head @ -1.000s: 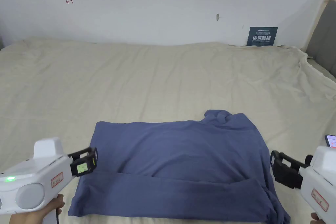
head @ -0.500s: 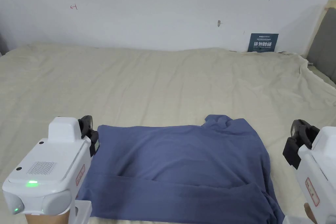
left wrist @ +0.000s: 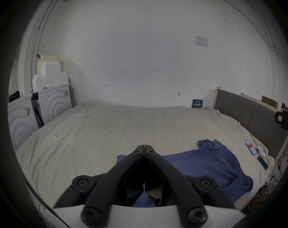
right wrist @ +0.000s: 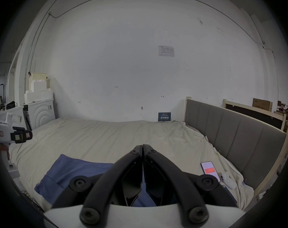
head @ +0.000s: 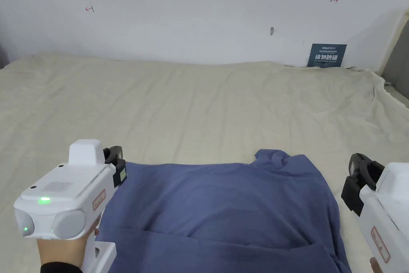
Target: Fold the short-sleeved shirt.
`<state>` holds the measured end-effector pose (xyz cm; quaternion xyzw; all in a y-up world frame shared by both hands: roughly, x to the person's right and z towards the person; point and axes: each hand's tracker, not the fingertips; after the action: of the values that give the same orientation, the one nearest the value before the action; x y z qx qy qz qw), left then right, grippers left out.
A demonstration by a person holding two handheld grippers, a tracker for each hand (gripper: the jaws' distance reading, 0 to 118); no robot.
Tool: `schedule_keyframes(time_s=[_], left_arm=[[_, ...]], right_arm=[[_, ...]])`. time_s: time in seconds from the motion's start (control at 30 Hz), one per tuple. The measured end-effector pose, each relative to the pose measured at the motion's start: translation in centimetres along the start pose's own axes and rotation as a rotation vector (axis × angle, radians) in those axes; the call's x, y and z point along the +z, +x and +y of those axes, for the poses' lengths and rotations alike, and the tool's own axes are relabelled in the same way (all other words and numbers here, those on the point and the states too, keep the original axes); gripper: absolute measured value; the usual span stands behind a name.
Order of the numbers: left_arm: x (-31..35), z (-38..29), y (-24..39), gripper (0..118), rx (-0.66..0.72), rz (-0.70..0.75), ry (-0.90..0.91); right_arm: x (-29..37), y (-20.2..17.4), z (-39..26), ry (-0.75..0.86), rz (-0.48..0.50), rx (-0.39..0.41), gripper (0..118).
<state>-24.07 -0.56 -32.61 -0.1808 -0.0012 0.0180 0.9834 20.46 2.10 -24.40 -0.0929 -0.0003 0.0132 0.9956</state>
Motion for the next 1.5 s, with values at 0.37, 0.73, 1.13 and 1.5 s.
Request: schedule_keyframes(time_s=[0.37,0.73,1.13,1.5], left_arm=[[-17.3,0.5,-4.9,96,0.123,0.06,-0.362],[-27.9,-4.2,-4.8,97,-0.048,0.132,-0.586],[-28.4,-5.1,-5.2,2,-0.034,0.068,-0.599],[-22.6,-1.3,-4.8,1,-0.008,-0.024,-0.465]], right_arm=[[-8.0,0.2,-1.9,-0.103,-0.002,0.009,0],[-13.2,0.9,-4.6,-0.196,-0.034,0.016,0],[-17.7,4.5,-6.0,-0.356,-0.03,-0.017,1],[-32.4,8.0,-10.1,-0.627,-0.005,0.016,95]])
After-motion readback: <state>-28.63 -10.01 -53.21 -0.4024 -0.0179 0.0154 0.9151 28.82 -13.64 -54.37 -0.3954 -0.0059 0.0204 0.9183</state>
